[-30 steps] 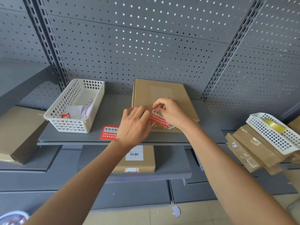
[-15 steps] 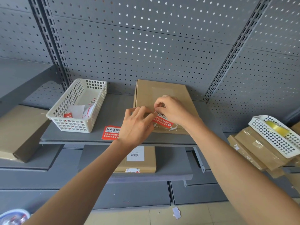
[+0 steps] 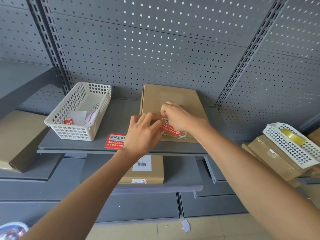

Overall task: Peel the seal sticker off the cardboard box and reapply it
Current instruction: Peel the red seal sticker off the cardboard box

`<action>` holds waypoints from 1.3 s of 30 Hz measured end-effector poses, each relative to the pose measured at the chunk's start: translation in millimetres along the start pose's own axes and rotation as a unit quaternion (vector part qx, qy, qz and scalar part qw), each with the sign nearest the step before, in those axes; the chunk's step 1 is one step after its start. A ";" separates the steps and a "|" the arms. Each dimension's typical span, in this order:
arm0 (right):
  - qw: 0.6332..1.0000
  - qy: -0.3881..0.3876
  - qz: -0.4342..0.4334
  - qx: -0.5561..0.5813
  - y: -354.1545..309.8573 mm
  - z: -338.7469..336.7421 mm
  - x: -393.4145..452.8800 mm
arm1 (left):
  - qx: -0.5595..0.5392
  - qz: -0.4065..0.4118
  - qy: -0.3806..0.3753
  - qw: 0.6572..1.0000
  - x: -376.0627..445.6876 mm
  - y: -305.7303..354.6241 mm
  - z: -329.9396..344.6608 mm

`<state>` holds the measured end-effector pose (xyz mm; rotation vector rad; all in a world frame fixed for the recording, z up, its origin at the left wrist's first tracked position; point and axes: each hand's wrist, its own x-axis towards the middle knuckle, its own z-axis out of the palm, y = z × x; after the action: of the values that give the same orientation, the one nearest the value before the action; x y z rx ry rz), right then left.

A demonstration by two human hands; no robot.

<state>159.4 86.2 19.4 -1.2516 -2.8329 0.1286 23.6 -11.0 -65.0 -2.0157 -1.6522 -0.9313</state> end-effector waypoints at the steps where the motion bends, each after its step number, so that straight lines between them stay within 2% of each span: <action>1: 1.000 0.002 -0.005 -0.002 -0.5 0.6 -1.5 | 0.000 -0.003 -0.001 1.000 0.3 0.3 0.5; 7: 0.999 0.039 -0.025 0.008 0.0 4.6 -6.4 | -0.014 -0.027 -0.008 1.000 1.4 2.8 -2.4; 12: 0.997 0.065 -0.046 0.017 3.2 8.3 -7.6 | -0.118 -0.165 -0.012 0.979 16.8 8.5 -6.1; 17: 0.997 0.061 -0.040 0.037 9.0 11.5 -3.3 | -0.189 -0.257 -0.040 0.947 33.8 8.4 -12.8; 27: 0.996 0.062 -0.043 0.055 5.8 8.8 -6.0 | -0.179 -0.329 -0.107 0.921 57.0 6.5 -20.3; 34: 0.996 0.067 -0.039 0.054 6.5 8.5 -5.3 | -0.149 -0.322 -0.130 0.926 62.7 8.5 -21.1; 39: 0.992 0.064 -0.030 0.106 7.9 5.3 -6.0 | -0.163 -0.328 -0.127 0.922 63.4 8.6 -21.7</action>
<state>168.9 86.8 13.3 -1.0899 -2.6622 0.3245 32.3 18.2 -4.6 -1.8511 -2.5530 -1.2685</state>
